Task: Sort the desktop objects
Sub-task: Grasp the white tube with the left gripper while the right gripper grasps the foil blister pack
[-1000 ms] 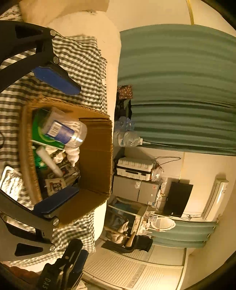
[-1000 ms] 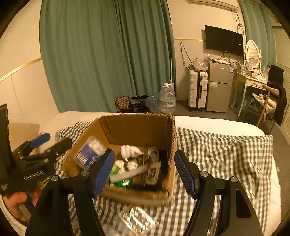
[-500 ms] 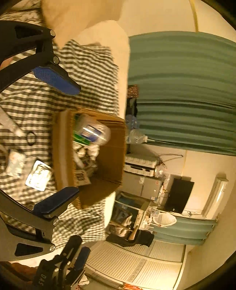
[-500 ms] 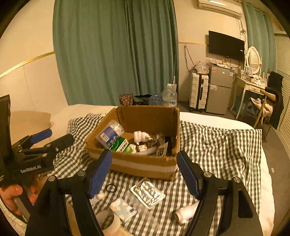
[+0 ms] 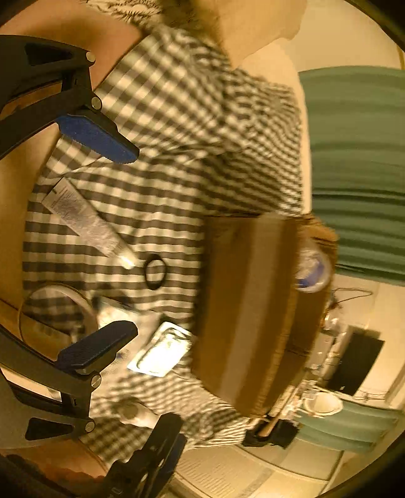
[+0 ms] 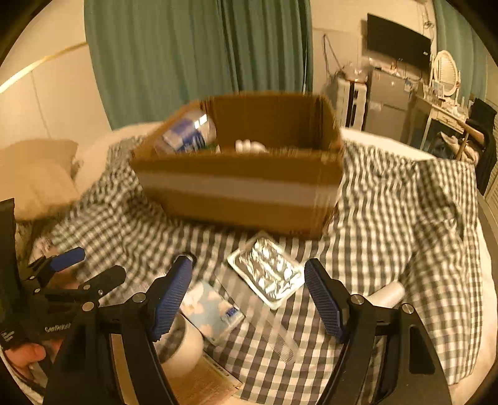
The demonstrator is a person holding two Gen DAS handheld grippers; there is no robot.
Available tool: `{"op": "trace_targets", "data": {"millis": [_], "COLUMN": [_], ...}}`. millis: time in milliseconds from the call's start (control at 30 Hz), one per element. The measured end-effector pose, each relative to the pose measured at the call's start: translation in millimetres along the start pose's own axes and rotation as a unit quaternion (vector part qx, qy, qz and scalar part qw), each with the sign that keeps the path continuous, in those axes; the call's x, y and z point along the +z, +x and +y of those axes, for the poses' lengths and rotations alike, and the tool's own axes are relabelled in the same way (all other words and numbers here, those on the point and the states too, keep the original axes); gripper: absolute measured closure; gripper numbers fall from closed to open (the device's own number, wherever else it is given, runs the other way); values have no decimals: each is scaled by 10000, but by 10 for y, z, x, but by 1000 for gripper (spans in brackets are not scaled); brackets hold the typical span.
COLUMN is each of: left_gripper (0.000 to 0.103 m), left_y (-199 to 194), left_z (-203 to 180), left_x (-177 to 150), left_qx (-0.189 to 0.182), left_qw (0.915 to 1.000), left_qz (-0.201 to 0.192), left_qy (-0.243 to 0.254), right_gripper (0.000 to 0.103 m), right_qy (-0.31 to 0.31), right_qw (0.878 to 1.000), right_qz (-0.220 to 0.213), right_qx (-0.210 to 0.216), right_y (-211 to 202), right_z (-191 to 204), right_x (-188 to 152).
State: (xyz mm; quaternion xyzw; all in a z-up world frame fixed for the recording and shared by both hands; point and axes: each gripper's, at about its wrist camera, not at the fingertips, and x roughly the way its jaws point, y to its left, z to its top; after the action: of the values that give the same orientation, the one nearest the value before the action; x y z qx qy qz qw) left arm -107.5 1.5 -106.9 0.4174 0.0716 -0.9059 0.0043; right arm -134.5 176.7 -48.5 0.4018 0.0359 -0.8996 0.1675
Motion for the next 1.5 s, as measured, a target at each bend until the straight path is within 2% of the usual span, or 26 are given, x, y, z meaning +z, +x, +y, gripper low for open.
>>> {"op": "trace_targets", "data": {"millis": [233,367,433,500,533,600,700,800,867,1000,1167,1333,1367,1400,1500], "left_gripper": [0,17,22,32,34,60,77,77,77,78,77,77,77,77,78], "left_y": [325,562,642,708,724,724,727,746,760,800,832,805,805,773,705], "left_z": [36,-19,-51,-63,-71,-114,-179,-190,-183,-166,-198,-121,-21,7,70], "left_x": [-154,-214,-244,-269,-273,-264,-236,-204,-166,-102,-55,-27,-28,-38,-84], "left_qx": [143,168,180,144,127,44,-71,-158,-256,-455,-558,-630,-655,-675,-703], "left_qw": [9989,9957,9939,9925,9923,9921,9917,9933,9944,9957,9959,9957,9956,9955,9954], "left_qz": [412,835,983,1103,1108,1034,956,865,812,731,682,663,660,661,646], "left_qy": [181,374,476,500,538,713,862,750,618,331,217,140,118,106,108], "right_gripper": [28,28,29,28,28,29,29,28,28,20,19,19,22,31,40], "right_qy": [-115,-308,-355,-414,-472,-628,-815,-859,-975,-1104,-892,-964,-945,-911,-831], "right_qw": [9987,9973,9969,9962,9955,9937,9913,9896,9883,9865,9882,9872,9875,9880,9897], "right_qz": [449,625,669,746,794,887,1015,1156,1170,1204,1249,1267,1265,1245,1163], "right_qx": [-220,-249,-220,-194,-211,-256,-200,-41,-88,-107,22,-33,-36,-43,-119], "right_y": [425,650,751,855,910,1012,1118,1188,1206,1261,1348,1318,1300,1267,1156], "right_z": [-56,-39,-52,-59,-56,-60,-67,-122,-137,-144,-213,-192,-200,-209,-239], "right_x": [-79,-55,-13,16,25,40,31,-14,-32,-16,-3,-39,-46,-59,-93]}}
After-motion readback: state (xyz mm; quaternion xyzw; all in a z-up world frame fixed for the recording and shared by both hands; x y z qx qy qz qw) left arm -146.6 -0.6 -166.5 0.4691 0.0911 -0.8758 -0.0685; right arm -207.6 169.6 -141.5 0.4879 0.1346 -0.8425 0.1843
